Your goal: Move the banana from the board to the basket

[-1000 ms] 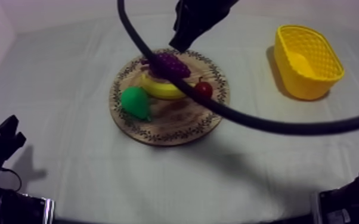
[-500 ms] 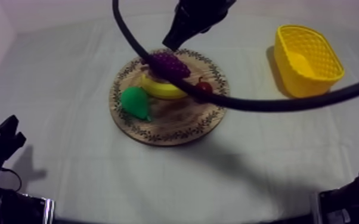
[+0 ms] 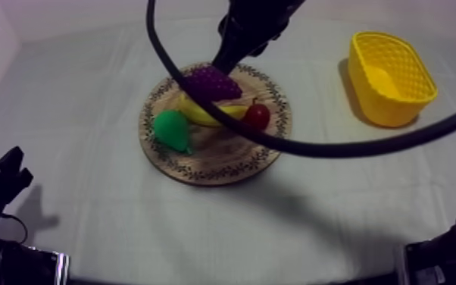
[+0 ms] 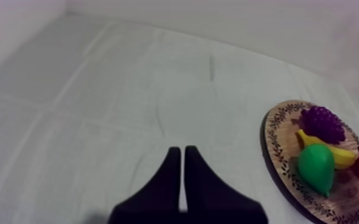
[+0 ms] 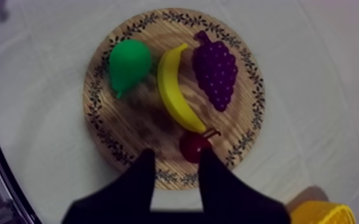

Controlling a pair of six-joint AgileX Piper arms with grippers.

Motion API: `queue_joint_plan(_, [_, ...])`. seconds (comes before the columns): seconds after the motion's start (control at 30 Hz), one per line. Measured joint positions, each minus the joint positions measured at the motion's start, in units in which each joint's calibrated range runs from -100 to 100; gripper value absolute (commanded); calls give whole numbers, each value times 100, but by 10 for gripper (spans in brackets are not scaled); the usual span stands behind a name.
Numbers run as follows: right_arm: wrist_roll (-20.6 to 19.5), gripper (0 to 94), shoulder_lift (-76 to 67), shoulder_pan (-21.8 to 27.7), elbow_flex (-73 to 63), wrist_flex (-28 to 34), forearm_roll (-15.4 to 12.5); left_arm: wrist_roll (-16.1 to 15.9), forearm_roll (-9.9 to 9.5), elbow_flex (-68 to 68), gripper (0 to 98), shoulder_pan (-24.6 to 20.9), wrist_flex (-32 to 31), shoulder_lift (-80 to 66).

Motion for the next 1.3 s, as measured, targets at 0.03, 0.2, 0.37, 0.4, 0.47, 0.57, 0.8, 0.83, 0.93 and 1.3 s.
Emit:
queue_joint_plan(0.03, [21,381,15,-9,38,-43,-4,0,0,0,0,0,0,0])
queue_joint_plan(0.2, [107,424,106,-17,154,-120,-40,0,0,0,0,0,0,0])
queue_joint_plan(0.37, [189,430,330,-25,205,-281,-79,0,0,0,0,0,0,0])
queue_joint_plan(0.4, [206,429,395,-25,221,-305,-87,0,0,0,0,0,0,0])
queue_joint_plan(0.47, [221,426,558,-25,241,-388,-104,0,0,0,0,0,0,0])
queue_joint_plan(0.57, [237,423,817,-25,223,-580,-132,0,0,0,0,0,0,0])
queue_joint_plan(0.8, [326,424,1742,-25,2,-957,-260,0,0,0,0,0,0,0])
queue_joint_plan(0.83, [335,425,1858,-25,-45,-985,-271,0,0,0,0,0,0,0])
queue_joint_plan(0.93, [384,426,2281,-16,-247,-1087,-307,0,0,0,0,0,0,0])
queue_joint_plan(1.3, [473,439,3636,160,-1049,-1293,-321,0,0,0,0,0,0,0])
